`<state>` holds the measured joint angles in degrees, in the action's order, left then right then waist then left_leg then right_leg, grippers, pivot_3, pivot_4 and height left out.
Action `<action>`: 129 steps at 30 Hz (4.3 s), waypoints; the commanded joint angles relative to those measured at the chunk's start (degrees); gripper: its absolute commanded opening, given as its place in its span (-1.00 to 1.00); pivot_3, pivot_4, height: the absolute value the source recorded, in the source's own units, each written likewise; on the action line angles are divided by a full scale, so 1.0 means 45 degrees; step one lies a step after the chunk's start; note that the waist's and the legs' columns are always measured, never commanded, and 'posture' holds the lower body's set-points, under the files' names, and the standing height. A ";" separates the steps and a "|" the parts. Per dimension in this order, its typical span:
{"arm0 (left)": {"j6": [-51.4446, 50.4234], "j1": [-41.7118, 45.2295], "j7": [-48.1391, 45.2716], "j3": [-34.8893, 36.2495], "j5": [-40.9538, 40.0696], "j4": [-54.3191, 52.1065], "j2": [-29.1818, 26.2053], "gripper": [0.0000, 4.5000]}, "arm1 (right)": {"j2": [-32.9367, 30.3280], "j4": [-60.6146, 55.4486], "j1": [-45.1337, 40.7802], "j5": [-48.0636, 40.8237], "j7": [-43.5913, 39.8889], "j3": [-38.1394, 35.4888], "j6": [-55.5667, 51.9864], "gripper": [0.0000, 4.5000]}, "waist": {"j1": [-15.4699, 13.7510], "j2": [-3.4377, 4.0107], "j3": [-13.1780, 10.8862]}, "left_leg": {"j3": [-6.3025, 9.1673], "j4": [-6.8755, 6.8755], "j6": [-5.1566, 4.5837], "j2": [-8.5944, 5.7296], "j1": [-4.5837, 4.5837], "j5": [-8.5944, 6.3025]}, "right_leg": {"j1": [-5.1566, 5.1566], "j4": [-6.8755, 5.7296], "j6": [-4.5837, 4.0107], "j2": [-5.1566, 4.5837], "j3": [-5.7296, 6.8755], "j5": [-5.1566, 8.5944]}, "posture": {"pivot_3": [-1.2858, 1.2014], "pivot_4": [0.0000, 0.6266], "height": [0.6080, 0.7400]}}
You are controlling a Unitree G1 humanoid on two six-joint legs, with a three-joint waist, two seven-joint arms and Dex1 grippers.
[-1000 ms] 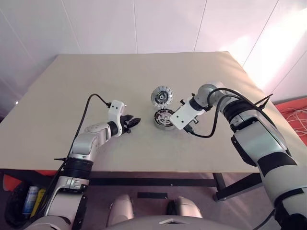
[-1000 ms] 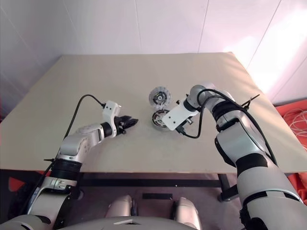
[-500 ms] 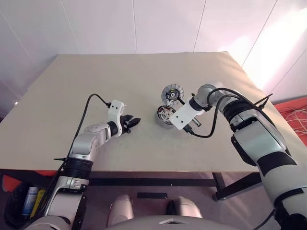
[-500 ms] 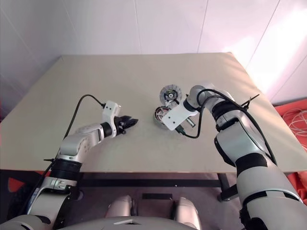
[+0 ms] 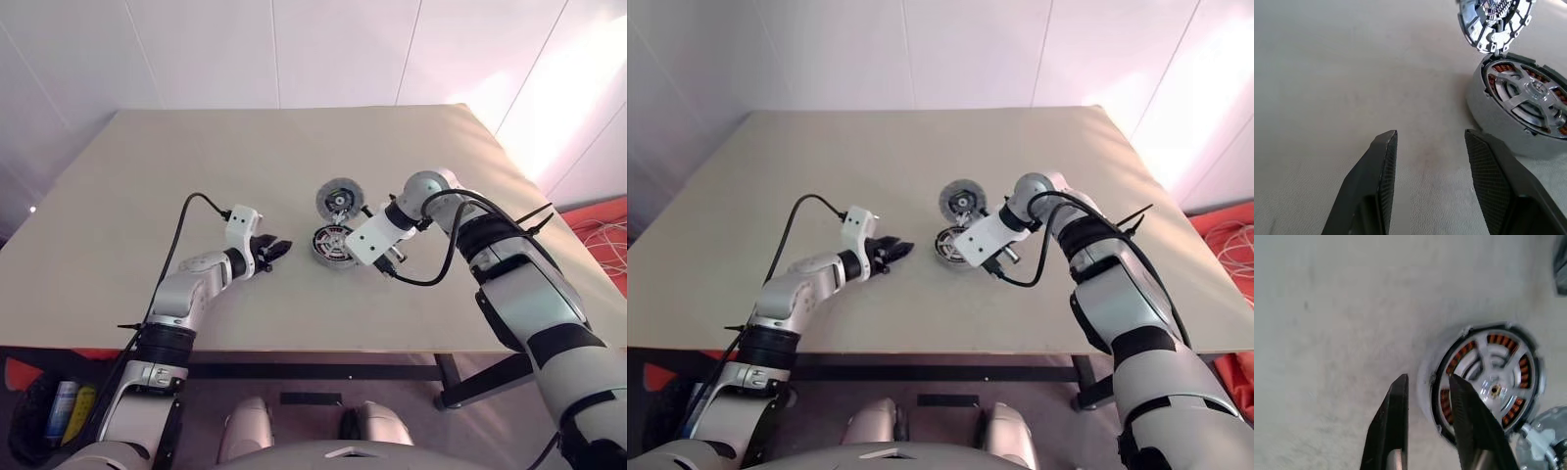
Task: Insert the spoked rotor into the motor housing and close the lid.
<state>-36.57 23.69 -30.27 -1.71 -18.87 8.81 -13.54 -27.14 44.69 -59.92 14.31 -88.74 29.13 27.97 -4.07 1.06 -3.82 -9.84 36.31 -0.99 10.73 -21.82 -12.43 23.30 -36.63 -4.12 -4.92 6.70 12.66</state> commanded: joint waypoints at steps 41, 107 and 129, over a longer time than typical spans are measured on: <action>0.0307 -0.0120 0.0263 0.0297 -0.0082 -0.0223 -0.0009 0.03 | -0.1005 0.0643 -0.0971 0.1385 0.0623 0.0944 0.2503 0.99 | -0.0293 -0.0032 -0.0018 | -0.0001 -0.0004 0.0054 -0.0004 0.0020 -0.0019 | -0.0018 0.0011 0.0005 -0.0002 0.0000 0.0001 | 0.03 -1.00 1.00; 0.0615 -0.0090 0.0383 0.0462 0.0010 0.0012 0.0214 0.03 | -0.0641 0.1875 -0.1317 0.2478 0.2176 0.0905 0.3278 -0.99 | -0.0270 -0.0047 -0.0028 | -0.0002 -0.0003 0.0057 -0.0002 0.0022 -0.0019 | -0.0016 0.0003 0.0002 -0.0001 -0.0001 0.0001 | 0.03 -1.00 1.00; 0.0982 -0.0843 0.0918 0.0771 -0.0135 -0.0502 0.0675 0.03 | 0.0216 -0.5672 0.0029 0.0129 -0.0495 -0.0368 -1.4798 -0.99 | -0.0323 -0.0046 -0.0035 | 0.0004 -0.0006 0.0059 0.0008 0.0013 -0.0017 | -0.0007 0.0006 0.0002 0.0011 0.0000 0.0001 | 0.03 -1.00 1.00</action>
<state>-33.46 19.92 -26.43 0.43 -18.95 8.57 -10.41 -26.48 23.68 -57.63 16.57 -88.90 28.97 -31.30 -5.52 0.85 -3.98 -9.82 36.28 -0.71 10.77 -21.74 -12.50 23.26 -36.61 -4.10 -4.87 6.69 12.67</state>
